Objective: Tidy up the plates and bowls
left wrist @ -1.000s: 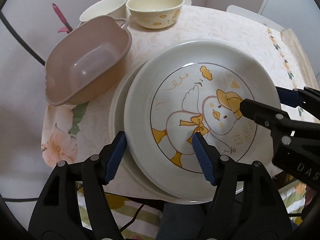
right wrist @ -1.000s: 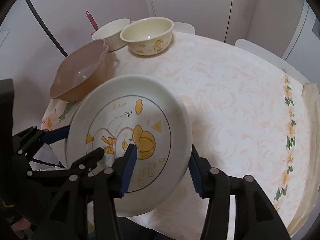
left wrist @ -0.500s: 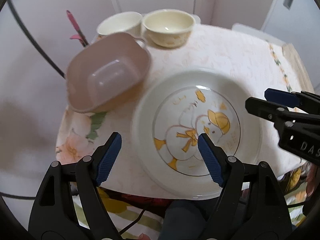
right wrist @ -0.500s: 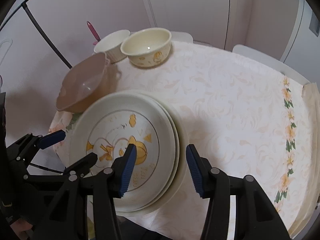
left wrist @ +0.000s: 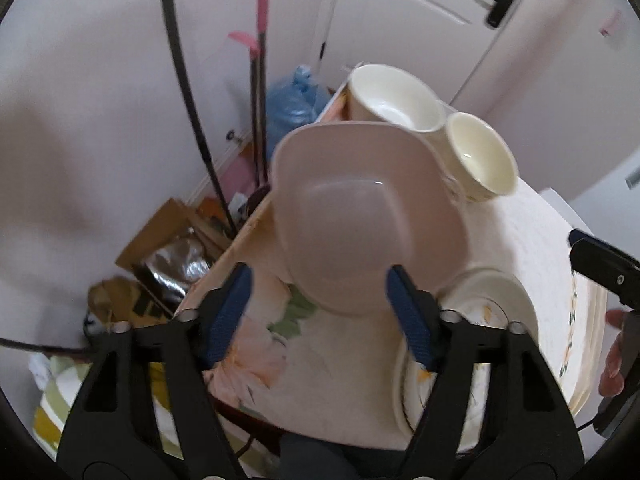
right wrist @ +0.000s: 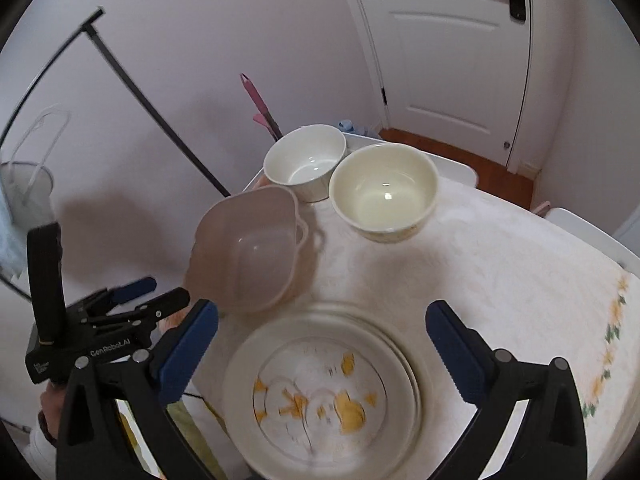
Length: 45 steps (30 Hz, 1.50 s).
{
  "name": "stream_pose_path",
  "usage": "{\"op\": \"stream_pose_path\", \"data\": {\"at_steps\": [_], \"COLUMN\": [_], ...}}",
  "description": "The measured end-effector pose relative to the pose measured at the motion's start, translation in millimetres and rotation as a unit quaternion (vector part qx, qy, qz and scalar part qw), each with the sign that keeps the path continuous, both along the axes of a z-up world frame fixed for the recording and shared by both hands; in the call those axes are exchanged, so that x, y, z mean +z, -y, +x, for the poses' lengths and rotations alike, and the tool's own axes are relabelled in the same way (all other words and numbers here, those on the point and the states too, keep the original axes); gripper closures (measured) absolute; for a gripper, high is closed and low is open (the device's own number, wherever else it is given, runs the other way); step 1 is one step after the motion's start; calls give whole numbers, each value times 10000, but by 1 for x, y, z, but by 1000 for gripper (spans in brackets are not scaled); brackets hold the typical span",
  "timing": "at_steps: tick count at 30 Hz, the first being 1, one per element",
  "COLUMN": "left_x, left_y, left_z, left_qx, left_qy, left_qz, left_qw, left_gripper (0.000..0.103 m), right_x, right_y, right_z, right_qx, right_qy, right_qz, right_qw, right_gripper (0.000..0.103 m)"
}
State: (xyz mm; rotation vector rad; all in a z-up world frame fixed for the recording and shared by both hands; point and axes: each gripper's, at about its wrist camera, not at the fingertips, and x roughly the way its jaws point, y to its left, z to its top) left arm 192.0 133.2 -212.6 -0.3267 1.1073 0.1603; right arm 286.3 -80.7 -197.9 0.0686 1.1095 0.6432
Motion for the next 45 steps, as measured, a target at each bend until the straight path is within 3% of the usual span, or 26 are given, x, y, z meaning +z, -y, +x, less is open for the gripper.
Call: {"op": "stream_pose_path", "data": {"at_steps": [4, 6, 8, 12, 13, 14, 17, 25, 36, 45], "left_x": [-22, -29, -38, -52, -55, -54, -46, 3, 66, 88], "left_y": [-18, -23, -23, -21, -22, -22, -17, 9, 49, 131], "left_z": [20, 26, 34, 44, 46, 47, 47, 27, -3, -32], "left_qx": [145, 156, 135, 113, 123, 115, 63, -247, -838, -1775], "left_qy": [-177, -193, -293, -437, -433, -409, -342, 53, 605, 764], "left_qz": [-227, -279, -252, -221, -262, -291, -152, 218, 145, 14], "left_qw": [9995, 9993, 9992, 9987, 9986, 9987, 9993, 9994, 9945, 9811], "left_gripper": [56, 63, 68, 85, 86, 88, 88, 88, 88, 88], "right_x": [-34, -46, -61, -81, -86, -89, -92, -50, 21, 44], "right_y": [-30, -43, -59, -78, -83, -86, -93, -73, -3, 79], "right_z": [32, 38, 44, 51, 53, 53, 50, 23, -39, -108], "right_qx": [262, 405, 579, 756, 782, 797, 819, 657, -36, -963], "right_qy": [-518, -656, -793, -883, -915, -934, -782, -305, 231, 410], "right_qz": [76, 22, -95, -215, -222, -242, -455, -326, -100, -58], "right_qw": [9983, 9970, 9951, 9930, 9925, 9921, 9925, 9968, 9997, 9945], "right_gripper": [4, 25, 39, 59, 64, 77, 88, 90, 90, 90]}}
